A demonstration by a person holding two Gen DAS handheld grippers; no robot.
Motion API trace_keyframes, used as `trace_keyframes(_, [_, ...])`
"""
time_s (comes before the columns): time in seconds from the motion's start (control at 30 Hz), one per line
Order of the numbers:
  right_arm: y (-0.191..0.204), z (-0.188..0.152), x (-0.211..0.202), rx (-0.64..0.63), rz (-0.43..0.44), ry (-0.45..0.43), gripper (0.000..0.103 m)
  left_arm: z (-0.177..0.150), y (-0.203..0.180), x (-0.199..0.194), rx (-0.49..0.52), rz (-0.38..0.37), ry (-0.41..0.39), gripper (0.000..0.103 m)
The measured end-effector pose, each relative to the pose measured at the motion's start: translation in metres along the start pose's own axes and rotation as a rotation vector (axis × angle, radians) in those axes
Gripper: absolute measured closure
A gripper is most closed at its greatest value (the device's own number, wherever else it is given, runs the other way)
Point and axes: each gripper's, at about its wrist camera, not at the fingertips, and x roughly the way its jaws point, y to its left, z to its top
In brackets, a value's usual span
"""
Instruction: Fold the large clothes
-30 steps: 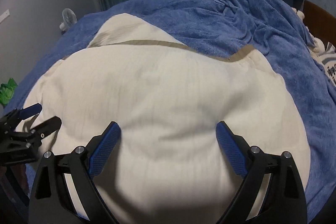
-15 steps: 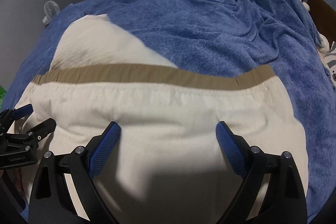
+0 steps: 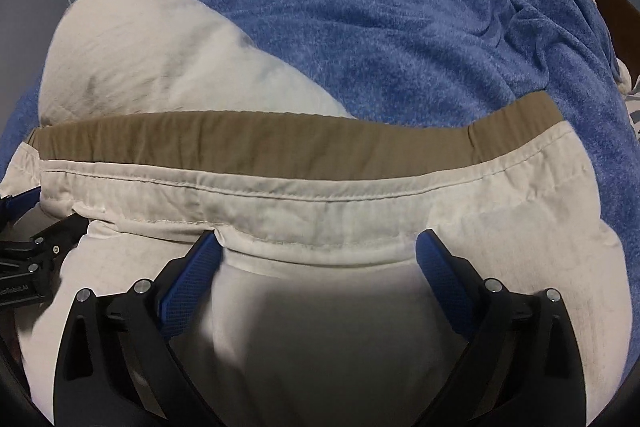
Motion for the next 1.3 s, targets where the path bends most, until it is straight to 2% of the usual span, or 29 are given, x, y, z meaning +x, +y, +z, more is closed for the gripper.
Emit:
trace_keyframes(0.1, [-0.001, -0.004, 0.006, 0.002, 0.0, 0.009, 0.009, -0.001, 0.001, 0.006, 0.008, -0.007, 0.012, 0.006])
trace_keyframes(0.57, [0.002, -0.014, 0.017, 0.004, -0.023, -0.012, 0.009, -0.012, -0.005, 0.016, 0.005, -0.004, -0.027, 0.005])
trace_keyframes(0.8, [-0.002, -0.019, -0.006, 0.002, 0.006, -0.079, 0.009, -0.027, -0.01, -0.012, 0.021, -0.004, -0.096, 0.006])
trace_keyframes(0.87, [-0.009, -0.021, -0.018, -0.004, 0.029, -0.09, 0.009, -0.034, -0.005, -0.027, 0.031, 0.001, -0.11, 0.006])
trace_keyframes(1.1, [-0.074, -0.034, -0.058, 0.052, -0.068, -0.144, 0.009, -0.048, 0.028, -0.07, 0.057, 0.078, -0.15, 0.006])
trace_keyframes(1.17, [-0.088, -0.041, -0.051, 0.082, -0.075, -0.13, 0.009, -0.05, 0.035, -0.061, 0.067, 0.109, -0.126, 0.006])
trace_keyframes(1.23, [-0.092, -0.043, -0.039, 0.088, -0.063, -0.113, 0.009, -0.046, 0.047, -0.045, 0.045, 0.086, -0.09, 0.006])
trace_keyframes(1.3, [-0.09, -0.044, -0.028, 0.088, -0.071, -0.109, 0.009, -0.042, 0.051, -0.037, 0.031, 0.09, -0.089, 0.006])
